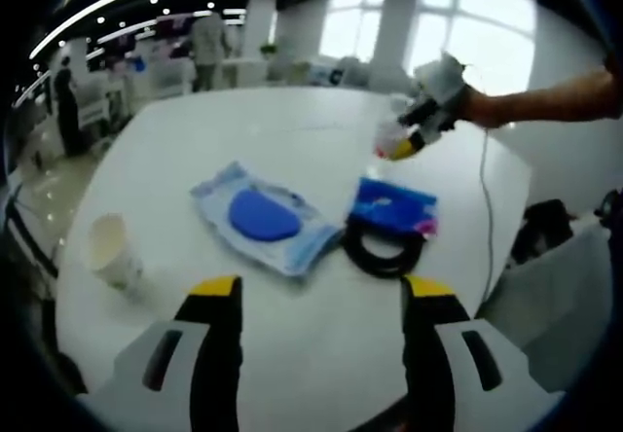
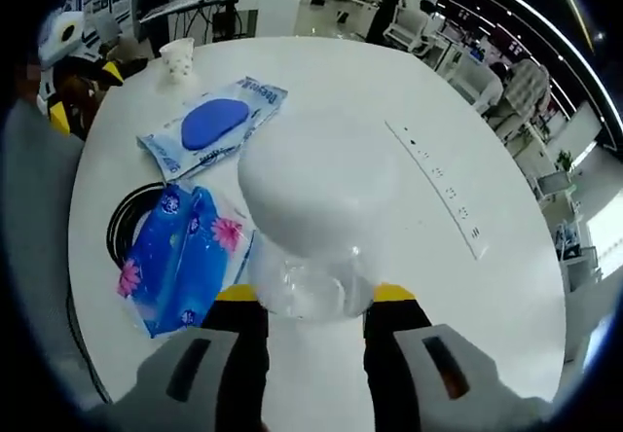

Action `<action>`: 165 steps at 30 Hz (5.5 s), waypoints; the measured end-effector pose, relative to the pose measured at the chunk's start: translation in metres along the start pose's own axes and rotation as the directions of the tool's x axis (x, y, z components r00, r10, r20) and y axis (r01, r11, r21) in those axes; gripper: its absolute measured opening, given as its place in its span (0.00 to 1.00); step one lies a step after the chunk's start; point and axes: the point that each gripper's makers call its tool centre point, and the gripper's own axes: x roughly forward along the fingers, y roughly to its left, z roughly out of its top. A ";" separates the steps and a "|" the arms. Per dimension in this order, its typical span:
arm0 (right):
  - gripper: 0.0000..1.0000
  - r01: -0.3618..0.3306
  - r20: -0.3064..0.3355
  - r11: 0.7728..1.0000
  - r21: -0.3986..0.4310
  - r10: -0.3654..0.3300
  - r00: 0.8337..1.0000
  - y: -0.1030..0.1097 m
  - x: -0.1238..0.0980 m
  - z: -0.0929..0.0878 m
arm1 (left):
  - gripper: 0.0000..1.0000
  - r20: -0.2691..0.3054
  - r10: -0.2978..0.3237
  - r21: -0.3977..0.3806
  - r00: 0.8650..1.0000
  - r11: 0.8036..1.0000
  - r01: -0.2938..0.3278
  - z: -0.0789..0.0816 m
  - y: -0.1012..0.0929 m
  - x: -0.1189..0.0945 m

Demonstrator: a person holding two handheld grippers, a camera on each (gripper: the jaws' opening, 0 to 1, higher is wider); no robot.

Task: Arrange the tabletop items into an orderly group along one side of the table until the central work area is clear of visible clutter.

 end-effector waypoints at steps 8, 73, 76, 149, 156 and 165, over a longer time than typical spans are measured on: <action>0.37 0.008 0.011 0.998 0.059 -0.009 1.000 -0.006 0.001 -0.002 | 0.63 0.001 0.001 -0.002 1.000 1.000 -0.001 0.000 0.000 0.000; 0.74 0.036 0.155 0.904 0.425 -0.112 0.982 -0.020 -0.015 -0.013 | 0.63 -0.021 -0.014 0.007 1.000 1.000 0.014 -0.005 -0.003 0.003; 0.72 0.021 0.184 0.877 0.480 -0.124 0.975 -0.024 -0.014 -0.009 | 0.63 -0.022 -0.015 0.007 1.000 1.000 0.015 -0.006 -0.003 0.003; 0.39 -0.131 0.537 0.918 0.375 -0.100 0.838 0.020 -0.003 0.220 | 0.62 0.023 0.013 -0.019 1.000 1.000 -0.012 0.004 0.003 -0.004; 0.39 -0.195 0.563 0.929 0.316 -0.018 0.826 0.056 0.023 0.263 | 0.62 0.032 0.025 -0.042 0.999 0.999 -0.023 0.006 0.007 -0.006; 0.39 -0.258 0.572 0.932 0.252 0.072 0.817 0.090 0.064 0.310 | 0.63 0.026 0.025 -0.059 0.999 0.998 -0.023 0.003 0.009 -0.006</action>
